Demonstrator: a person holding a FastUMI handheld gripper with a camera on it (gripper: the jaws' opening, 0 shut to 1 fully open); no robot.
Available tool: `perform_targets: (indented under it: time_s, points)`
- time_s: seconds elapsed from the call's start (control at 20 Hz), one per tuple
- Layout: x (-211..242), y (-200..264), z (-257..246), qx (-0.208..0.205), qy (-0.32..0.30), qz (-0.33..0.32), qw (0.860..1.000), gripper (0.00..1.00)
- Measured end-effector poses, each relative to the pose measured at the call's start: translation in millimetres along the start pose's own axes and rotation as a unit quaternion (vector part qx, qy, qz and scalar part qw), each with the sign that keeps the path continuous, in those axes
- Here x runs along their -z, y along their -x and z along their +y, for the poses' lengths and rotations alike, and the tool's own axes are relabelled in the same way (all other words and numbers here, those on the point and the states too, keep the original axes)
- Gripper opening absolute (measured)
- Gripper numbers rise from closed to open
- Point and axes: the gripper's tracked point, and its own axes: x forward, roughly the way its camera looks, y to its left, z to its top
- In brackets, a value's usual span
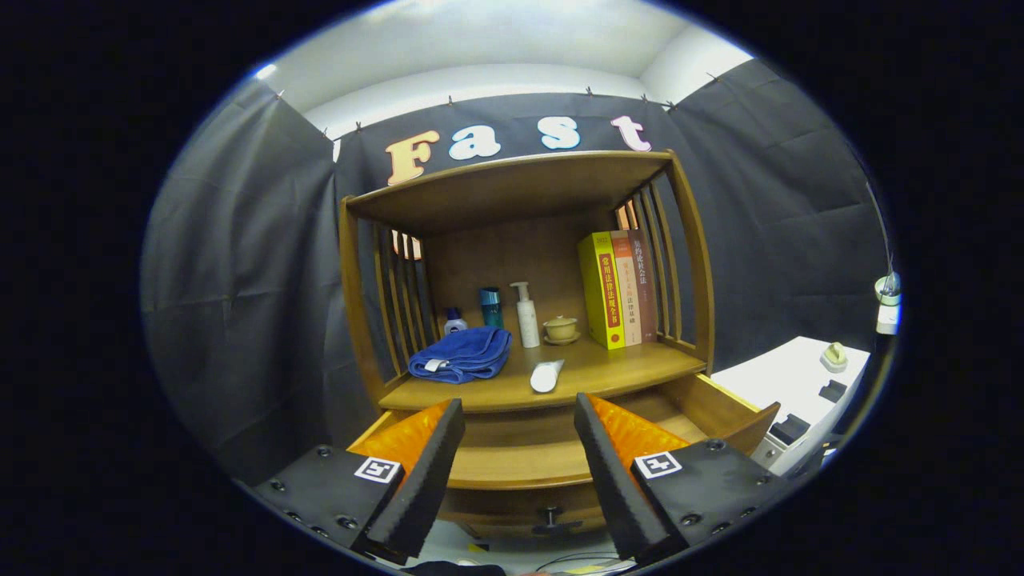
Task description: Pull open the drawer, take out the items inside it, and place them on the countertop above the cabinet.
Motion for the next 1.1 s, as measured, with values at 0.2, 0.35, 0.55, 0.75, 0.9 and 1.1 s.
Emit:
perform_targets:
  time_s: [0.2, 0.35, 0.55, 0.75, 0.9, 1.1]
  points:
    - [8.4, 18.2, -3.7, 0.007, 0.007, -0.018, 1.000, 0.91]
    - [15.6, 30.3, -12.4, 0.020, 0.007, -0.035, 0.999, 0.91]
    - [40.4, 40.2, -20.6, 0.026, 0.011, -0.039, 0.999, 0.91]
    - [62.1, 48.0, -29.5, 0.032, 0.027, -0.045, 0.998, 0.92]
    - [71.8, 46.8, -24.5, 0.022, 0.028, -0.042, 0.998, 0.93]
    - [93.6, 44.1, -19.3, 0.009, 0.036, -0.021, 0.999, 0.95]
